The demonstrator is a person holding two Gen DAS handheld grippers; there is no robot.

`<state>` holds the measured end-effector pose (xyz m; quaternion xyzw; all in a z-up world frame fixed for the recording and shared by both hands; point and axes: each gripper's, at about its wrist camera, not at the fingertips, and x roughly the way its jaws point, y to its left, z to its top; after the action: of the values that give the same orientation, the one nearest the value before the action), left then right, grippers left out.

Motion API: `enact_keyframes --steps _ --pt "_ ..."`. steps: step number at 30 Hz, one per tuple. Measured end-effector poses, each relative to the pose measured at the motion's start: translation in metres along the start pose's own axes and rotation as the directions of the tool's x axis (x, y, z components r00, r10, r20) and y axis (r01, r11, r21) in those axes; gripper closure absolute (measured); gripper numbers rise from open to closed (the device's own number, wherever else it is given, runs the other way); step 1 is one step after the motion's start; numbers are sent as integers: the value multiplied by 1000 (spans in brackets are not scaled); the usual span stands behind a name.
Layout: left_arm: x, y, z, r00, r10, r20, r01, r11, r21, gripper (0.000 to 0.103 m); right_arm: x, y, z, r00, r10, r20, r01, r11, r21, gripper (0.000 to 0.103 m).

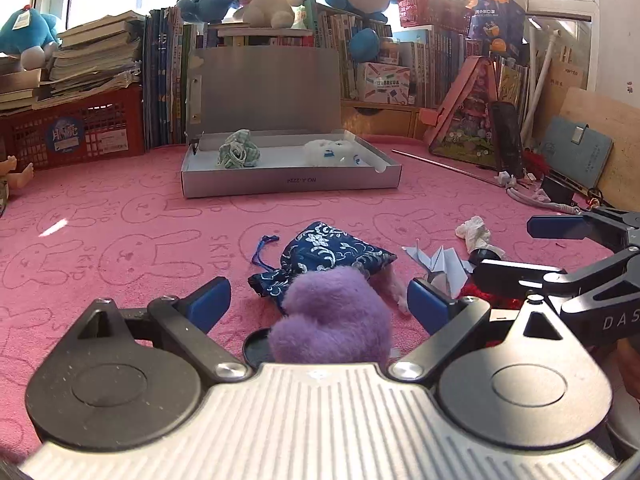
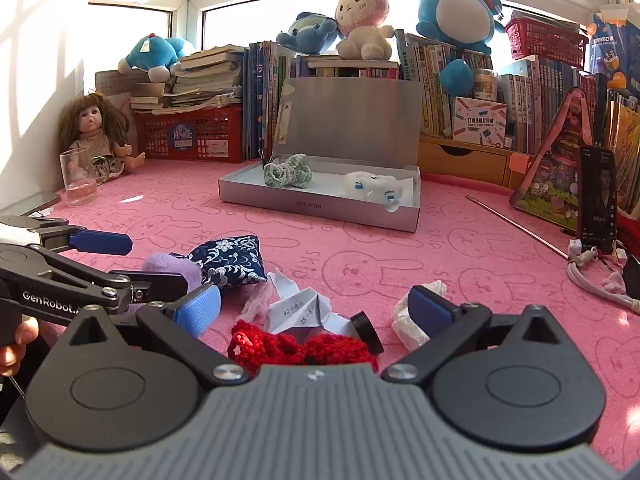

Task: Organize objects
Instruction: 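Move both grippers back to the pile of remaining items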

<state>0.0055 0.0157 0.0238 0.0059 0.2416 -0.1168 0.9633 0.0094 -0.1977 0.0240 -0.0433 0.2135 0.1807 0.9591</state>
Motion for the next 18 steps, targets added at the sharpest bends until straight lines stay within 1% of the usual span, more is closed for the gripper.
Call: enact_keyframes --steps 5,10,18 --pt "2 -4 -11 1000 13 -12 -13 1000 17 6 4 -1 -11 999 -18 -35 19 1000 22 0" --pt "5 -10 -15 1000 27 -9 -27 998 51 6 8 -2 -17 998 -26 -56 28 999 30 0" --pt "11 -13 -19 999 42 -22 -41 997 66 6 13 -4 -22 996 -32 -85 35 998 45 0"
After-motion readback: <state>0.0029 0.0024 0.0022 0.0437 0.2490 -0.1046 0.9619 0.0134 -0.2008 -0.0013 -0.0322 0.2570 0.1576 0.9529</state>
